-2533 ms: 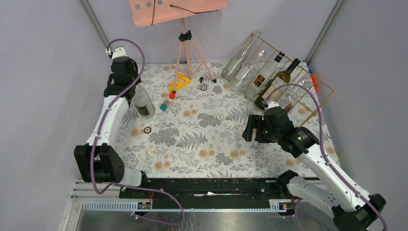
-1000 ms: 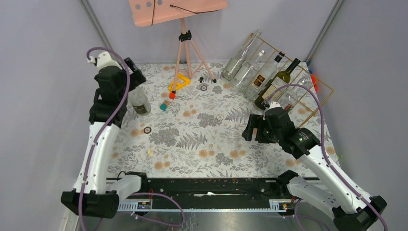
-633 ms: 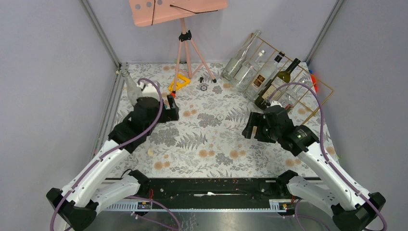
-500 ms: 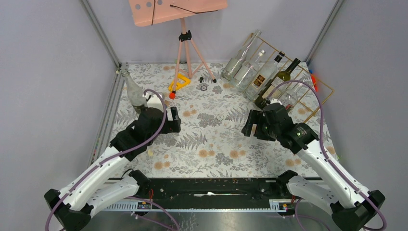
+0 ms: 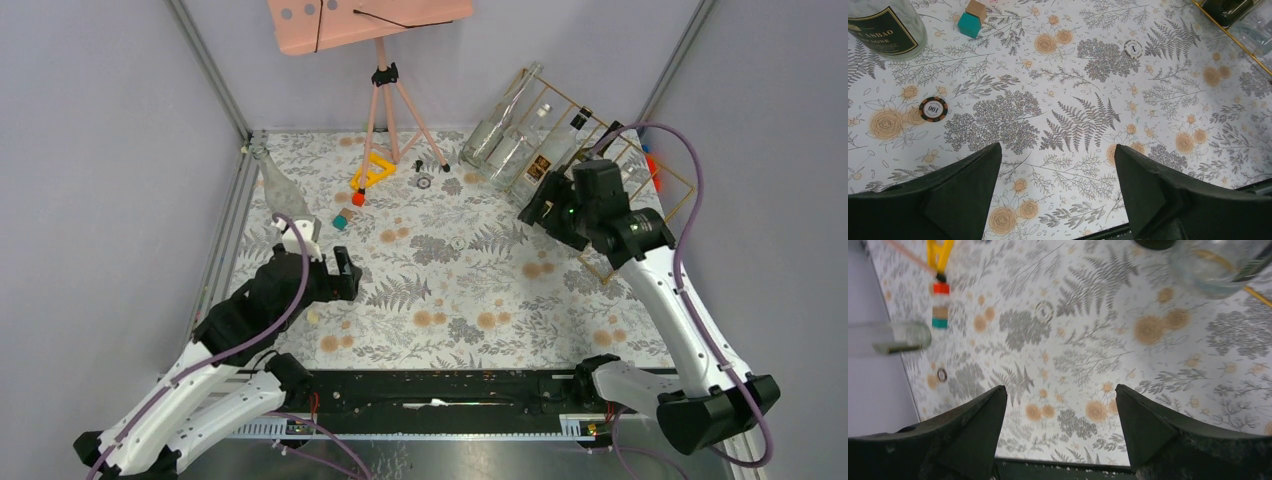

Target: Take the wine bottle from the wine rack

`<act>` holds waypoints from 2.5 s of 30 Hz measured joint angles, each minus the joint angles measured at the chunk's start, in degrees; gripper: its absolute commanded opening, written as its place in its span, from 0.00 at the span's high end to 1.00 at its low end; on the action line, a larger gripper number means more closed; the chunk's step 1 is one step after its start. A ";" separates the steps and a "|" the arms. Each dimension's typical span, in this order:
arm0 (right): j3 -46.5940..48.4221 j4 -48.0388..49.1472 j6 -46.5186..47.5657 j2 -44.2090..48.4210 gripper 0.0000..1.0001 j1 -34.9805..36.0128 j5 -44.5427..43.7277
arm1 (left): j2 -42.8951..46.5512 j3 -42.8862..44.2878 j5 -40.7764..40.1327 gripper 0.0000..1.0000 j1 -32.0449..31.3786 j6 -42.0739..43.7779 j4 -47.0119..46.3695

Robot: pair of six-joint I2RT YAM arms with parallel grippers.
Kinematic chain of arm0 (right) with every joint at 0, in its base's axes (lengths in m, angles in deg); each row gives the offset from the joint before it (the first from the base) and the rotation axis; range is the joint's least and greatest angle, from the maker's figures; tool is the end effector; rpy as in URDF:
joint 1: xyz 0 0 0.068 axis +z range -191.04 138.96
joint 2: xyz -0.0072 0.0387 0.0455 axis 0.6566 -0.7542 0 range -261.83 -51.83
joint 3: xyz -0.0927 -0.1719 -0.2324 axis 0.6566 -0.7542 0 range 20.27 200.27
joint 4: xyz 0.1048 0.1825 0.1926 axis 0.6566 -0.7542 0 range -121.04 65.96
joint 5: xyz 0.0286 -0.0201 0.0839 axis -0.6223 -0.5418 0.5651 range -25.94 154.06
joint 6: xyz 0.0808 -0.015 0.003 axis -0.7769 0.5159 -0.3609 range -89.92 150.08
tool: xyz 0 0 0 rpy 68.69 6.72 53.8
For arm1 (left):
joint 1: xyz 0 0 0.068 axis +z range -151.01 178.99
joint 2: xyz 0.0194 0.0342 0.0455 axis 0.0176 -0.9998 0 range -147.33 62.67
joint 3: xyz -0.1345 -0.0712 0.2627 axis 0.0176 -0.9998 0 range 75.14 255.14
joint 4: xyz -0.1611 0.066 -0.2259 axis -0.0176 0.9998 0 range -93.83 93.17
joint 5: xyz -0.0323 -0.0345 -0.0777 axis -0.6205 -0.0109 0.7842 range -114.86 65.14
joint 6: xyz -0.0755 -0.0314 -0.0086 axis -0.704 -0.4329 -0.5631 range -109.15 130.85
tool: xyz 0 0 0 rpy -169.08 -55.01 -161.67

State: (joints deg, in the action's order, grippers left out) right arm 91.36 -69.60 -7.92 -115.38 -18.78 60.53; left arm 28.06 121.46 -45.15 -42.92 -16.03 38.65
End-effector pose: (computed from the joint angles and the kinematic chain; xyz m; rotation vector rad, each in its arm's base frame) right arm 0.2450 0.0956 0.3837 0.3463 2.2545 0.4974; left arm 0.1284 -0.0820 0.3229 0.0624 2.0905 -0.3608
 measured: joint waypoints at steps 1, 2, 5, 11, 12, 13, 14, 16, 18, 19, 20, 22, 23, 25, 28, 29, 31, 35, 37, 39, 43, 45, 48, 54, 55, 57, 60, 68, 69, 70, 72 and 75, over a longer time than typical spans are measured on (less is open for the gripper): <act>0.31 0.11 -0.50 -0.55 0.14 -3.15 1.64 | 1.05 0.00 0.07 0.09 -0.07 0.02 0.61; 0.33 0.15 -0.81 -0.87 0.14 -5.40 2.12 | 1.95 0.00 0.11 0.09 -0.07 0.02 1.07; 0.33 0.17 -2.01 -1.99 0.14 -13.35 3.43 | 3.39 0.00 0.15 0.09 -0.15 0.04 1.73; 0.48 1.95 -3.74 -2.54 0.18 -24.06 -0.46 | 2.93 0.00 0.72 0.09 -0.24 0.09 1.75; 0.74 2.34 -3.74 -2.75 0.20 -24.87 -1.81 | 2.91 0.00 0.81 0.09 -0.28 0.09 1.75; 1.16 3.17 -3.72 -3.19 0.22 -25.55 -3.76 | 2.91 0.00 0.83 0.09 -0.35 0.11 1.77; 1.29 3.98 -3.58 -3.54 0.24 -25.83 -5.05 | 2.97 0.00 0.85 0.08 -0.39 0.13 1.77; 1.46 6.36 -3.41 -4.66 0.28 -26.21 -8.09 | 3.15 0.00 0.92 0.08 -0.50 0.31 1.75; 1.84 8.83 -2.95 -6.49 0.29 -26.49 -10.60 | 3.50 -0.09 0.92 0.08 -0.74 0.31 1.75; 2.10 9.97 -2.69 -7.63 0.30 -26.58 -11.32 | 3.91 -0.13 0.92 0.07 -0.94 0.31 1.81; 2.54 11.02 -2.25 -8.96 0.30 -26.67 -12.24 | 4.33 -0.24 0.87 0.07 -1.18 0.28 1.79; 3.98 12.33 -1.40 -11.82 0.30 -26.82 -13.42 | 5.35 -0.50 0.79 0.07 -1.92 0.28 1.84; 5.25 12.98 -0.81 -13.86 0.30 -26.93 -13.88 | 5.66 -0.52 0.74 0.07 -2.27 0.28 1.84; 7.48 13.70 0.28 -17.07 0.30 -27.06 -14.40 | 5.75 -0.59 0.70 0.07 -2.75 0.28 1.84; 10.27 14.99 1.95 -21.24 0.33 -27.21 -15.15 | 5.75 -0.72 0.61 0.07 -3.15 0.28 1.86; 10.97 15.28 2.43 -22.45 0.34 -27.23 -15.47 | 5.75 -0.74 0.55 0.07 -3.28 0.28 1.88; 11.72 15.65 3.26 -24.28 0.36 -27.30 -16.15 | 5.75 -0.74 0.48 0.07 -3.34 0.28 1.88; 12.15 15.74 4.17 -26.62 0.39 -27.58 -17.11 | 5.77 -0.74 0.20 0.07 -3.67 0.26 1.90; 12.31 15.82 4.59 -27.61 0.40 -27.82 -17.62 | 5.79 -0.74 0.07 0.07 -3.87 0.26 1.97; 12.31 15.89 4.92 -28.52 0.41 -28.13 -18.16 | 5.79 -0.74 0.02 0.07 -4.00 0.26 2.05; 12.50 15.93 5.46 -30.25 0.43 -28.85 -18.51 | 5.79 -0.74 -0.13 0.07 -4.20 0.26 2.08; 12.90 15.96 5.68 -31.34 0.43 -29.29 -18.51 | 5.79 -0.74 -0.15 0.07 -4.24 0.26 2.10; 13.20 16.59 6.21 -32.79 0.44 -29.94 -18.51 | 5.79 -0.74 -0.15 0.07 -4.24 0.26 2.10; 14.08 17.66 7.50 -35.06 0.46 -30.71 -18.49 | 5.70 -0.74 -0.17 0.07 -4.39 0.24 2.12; 14.38 18.08 7.78 -35.52 0.47 -30.77 -18.49 | 5.68 -0.74 -0.17 0.07 -4.44 0.26 2.12; 14.93 18.64 8.24 -36.37 0.48 -30.88 -18.49 | 5.64 -0.74 -0.22 0.07 -4.50 0.26 2.12; 15.26 19.34 8.70 -37.09 0.53 -30.91 -18.45 | 5.62 -0.74 -0.28 0.07 -4.55 0.24 2.21; 15.28 19.69 9.97 -37.44 0.69 -30.95 -18.29 | 5.27 -0.74 -0.33 0.07 -4.59 0.24 2.91; 15.28 19.71 10.14 -37.44 0.73 -30.95 -18.23 | 5.14 -0.74 -0.33 0.07 -4.63 0.26 2.97; 15.28 19.71 10.25 -37.44 0.77 -30.95 -18.14 | 5.07 -0.74 -0.33 0.07 -4.66 0.24 2.97; 15.28 19.76 10.60 -37.44 0.86 -30.97 -17.86 | 4.98 -0.74 -0.33 0.07 -4.68 0.26 2.97; 14.95 20.41 11.02 -37.38 0.99 -31.06 -17.40 | 4.87 -0.74 -0.33 0.07 -4.68 0.24 2.97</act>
State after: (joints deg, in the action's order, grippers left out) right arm 106.31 -49.18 3.10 -152.75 -49.84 43.13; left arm 32.94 120.72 -45.48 -47.60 -15.79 41.62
